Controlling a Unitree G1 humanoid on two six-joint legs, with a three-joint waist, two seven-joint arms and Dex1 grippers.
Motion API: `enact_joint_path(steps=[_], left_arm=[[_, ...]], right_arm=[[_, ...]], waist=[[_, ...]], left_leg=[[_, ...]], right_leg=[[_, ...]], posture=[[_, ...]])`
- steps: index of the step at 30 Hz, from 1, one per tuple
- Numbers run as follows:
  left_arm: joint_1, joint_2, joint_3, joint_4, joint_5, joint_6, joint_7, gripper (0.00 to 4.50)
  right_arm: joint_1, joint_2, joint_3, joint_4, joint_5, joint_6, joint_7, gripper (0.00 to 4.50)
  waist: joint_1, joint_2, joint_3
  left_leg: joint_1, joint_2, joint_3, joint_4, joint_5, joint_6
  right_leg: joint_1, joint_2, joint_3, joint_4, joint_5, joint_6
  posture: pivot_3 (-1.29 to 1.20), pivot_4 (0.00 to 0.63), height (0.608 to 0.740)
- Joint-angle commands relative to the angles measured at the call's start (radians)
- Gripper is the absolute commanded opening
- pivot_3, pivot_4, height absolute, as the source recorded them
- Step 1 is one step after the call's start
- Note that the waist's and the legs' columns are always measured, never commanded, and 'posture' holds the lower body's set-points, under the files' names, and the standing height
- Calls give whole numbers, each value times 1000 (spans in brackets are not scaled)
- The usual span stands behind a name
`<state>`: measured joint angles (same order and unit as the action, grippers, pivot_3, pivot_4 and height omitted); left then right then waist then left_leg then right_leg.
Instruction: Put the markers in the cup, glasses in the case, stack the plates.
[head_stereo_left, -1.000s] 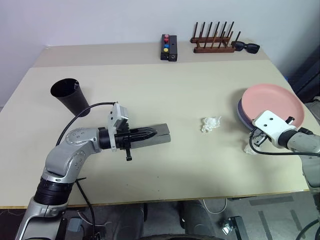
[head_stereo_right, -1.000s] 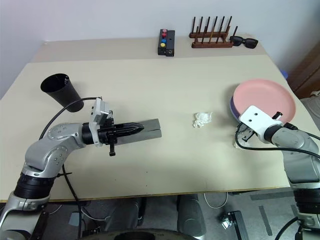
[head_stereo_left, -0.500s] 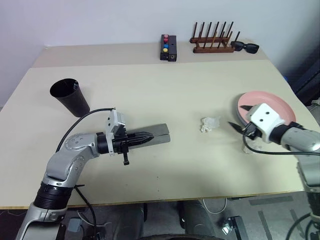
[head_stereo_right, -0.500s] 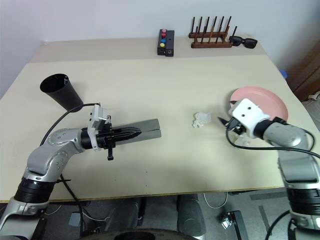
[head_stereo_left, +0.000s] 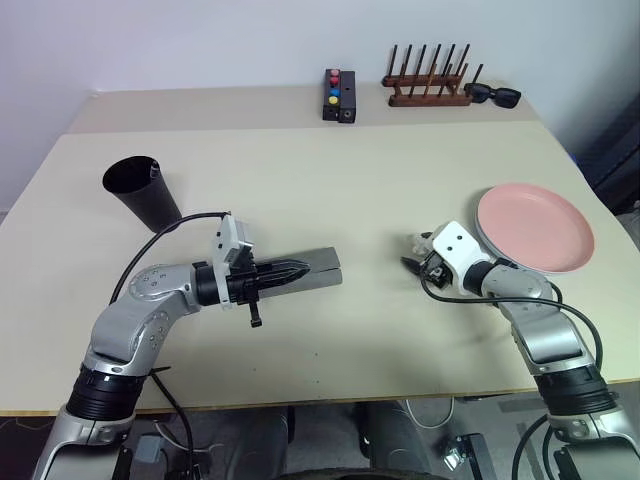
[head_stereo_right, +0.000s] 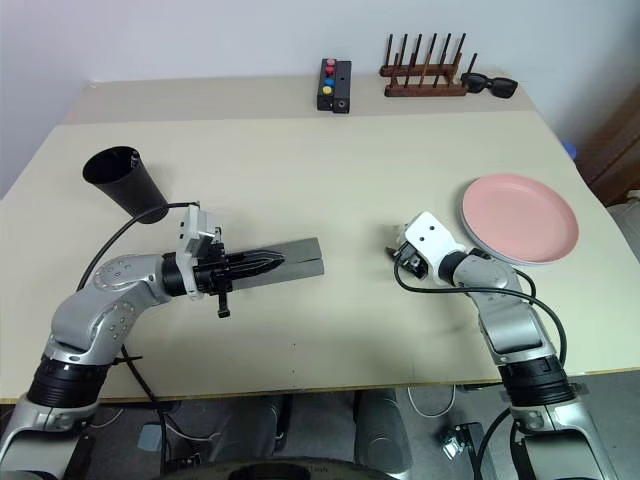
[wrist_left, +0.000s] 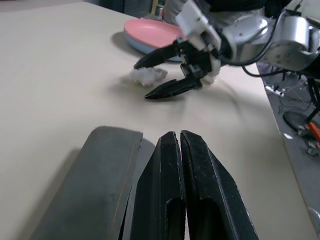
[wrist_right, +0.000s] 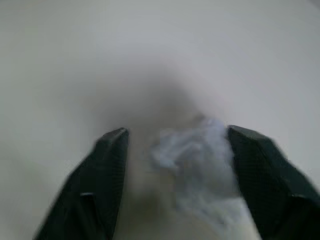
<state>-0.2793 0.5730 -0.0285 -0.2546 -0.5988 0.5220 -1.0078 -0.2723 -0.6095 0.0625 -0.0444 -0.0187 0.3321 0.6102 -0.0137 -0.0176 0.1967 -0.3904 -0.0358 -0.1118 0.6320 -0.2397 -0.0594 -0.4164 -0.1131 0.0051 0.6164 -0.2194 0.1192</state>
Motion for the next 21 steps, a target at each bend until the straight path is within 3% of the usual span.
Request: enact_joint_path(steps=[1, 4, 11, 17, 21], left_arm=[[5, -2, 23, -40, -22, 8, 17, 63], [-3, -6, 21, -44, -27, 17, 26, 63], [-38, -20, 9, -41, -32, 35, 45, 63], [-67, -30, 17, -33, -40, 41, 53, 63], [-88, -38, 14, -35, -46, 50, 56, 63]], right_arm=[[-9, -16, -25, -14, -3, -15, -5, 1380], [-4, -22, -36, -33, 0, -11, -2, 14], [-48, -60, -167, -100, -1, -6, -73, 14], [-33, -187, -276, 11, -58, 23, -131, 14], [-16, -204, -296, 99, -38, 8, -130, 14]], waist=[[-2, 0, 0], [-2, 0, 0], [0, 0, 0], [3, 0, 0], [-1, 0, 0]], left_leg=[[0, 0, 0, 0, 0, 0], [0, 0, 0, 0, 0, 0], [0, 0, 0, 0, 0, 0], [0, 0, 0, 0, 0, 0], [0, 0, 0, 0, 0, 0]], right_leg=[[0, 0, 0, 0, 0, 0], [0, 0, 0, 0, 0, 0], [0, 0, 0, 0, 0, 0], [0, 0, 0, -1, 0, 0], [2, 0, 0, -2, 0, 0]], posture=[[0, 150, 734], [0, 150, 734], [0, 150, 734], [0, 150, 734], [0, 150, 734]])
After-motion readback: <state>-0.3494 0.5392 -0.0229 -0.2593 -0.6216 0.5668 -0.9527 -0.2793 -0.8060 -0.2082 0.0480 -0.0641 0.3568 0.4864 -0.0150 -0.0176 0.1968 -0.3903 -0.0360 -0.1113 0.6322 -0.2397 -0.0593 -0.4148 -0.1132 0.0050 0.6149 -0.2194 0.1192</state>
